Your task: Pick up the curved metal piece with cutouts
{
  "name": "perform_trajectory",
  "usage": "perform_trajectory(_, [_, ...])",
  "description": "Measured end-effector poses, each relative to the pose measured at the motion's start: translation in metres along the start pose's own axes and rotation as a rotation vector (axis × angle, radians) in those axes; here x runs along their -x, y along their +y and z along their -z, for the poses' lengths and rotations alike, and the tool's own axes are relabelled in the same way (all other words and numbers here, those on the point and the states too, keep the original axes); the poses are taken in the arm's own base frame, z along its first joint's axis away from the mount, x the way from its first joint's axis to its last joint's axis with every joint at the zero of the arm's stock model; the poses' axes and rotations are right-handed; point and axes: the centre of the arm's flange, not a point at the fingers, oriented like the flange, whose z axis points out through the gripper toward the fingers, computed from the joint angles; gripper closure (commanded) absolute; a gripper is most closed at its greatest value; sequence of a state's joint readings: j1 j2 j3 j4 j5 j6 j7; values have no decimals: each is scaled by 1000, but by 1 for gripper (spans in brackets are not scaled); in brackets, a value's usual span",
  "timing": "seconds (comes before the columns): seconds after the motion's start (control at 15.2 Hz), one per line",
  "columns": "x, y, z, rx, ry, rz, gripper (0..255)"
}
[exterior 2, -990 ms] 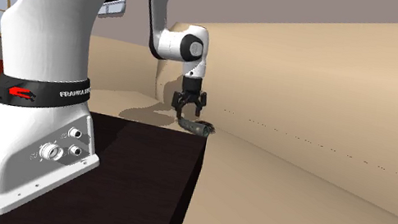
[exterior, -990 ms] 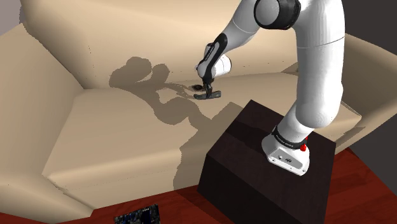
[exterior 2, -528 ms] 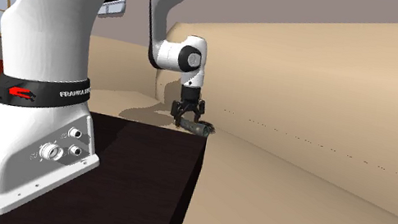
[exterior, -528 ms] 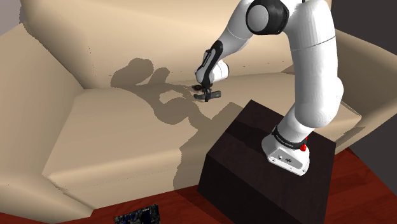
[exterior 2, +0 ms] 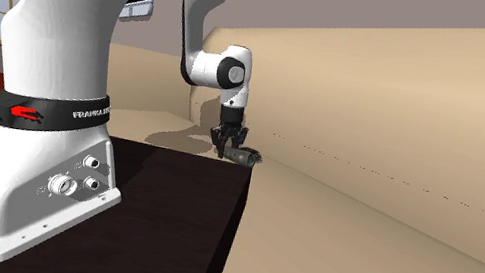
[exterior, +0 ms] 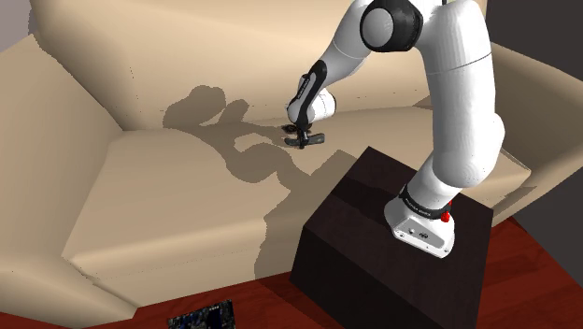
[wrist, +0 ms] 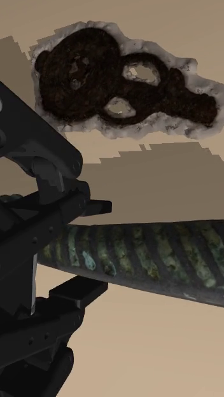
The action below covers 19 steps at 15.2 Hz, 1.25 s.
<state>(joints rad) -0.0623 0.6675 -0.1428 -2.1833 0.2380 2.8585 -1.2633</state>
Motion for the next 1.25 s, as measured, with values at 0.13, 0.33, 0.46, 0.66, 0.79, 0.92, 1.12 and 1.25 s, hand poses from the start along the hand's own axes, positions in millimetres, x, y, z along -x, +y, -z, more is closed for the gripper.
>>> perform_trajectory(0.13, [0, 0, 0, 1, 1, 0, 255])
perform_trajectory(0.33, [0, 0, 5, -1, -1, 1, 255])
perform_trajectory(0.46, [0, 3, 15, 2, -1, -1, 255])
perform_trajectory(0.66, [0, 2, 30, 3, -1, -1, 255])
perform_trajectory(0.79, [1, 2, 41, 3, -1, -1, 255])
perform_trajectory(0.92, [0, 2, 51, 3, -1, -1, 255])
perform_trajectory(1.12, [1, 3, 67, 3, -1, -1, 255])
perform_trajectory(1.25, [2, 3, 75, 3, -1, -1, 255])
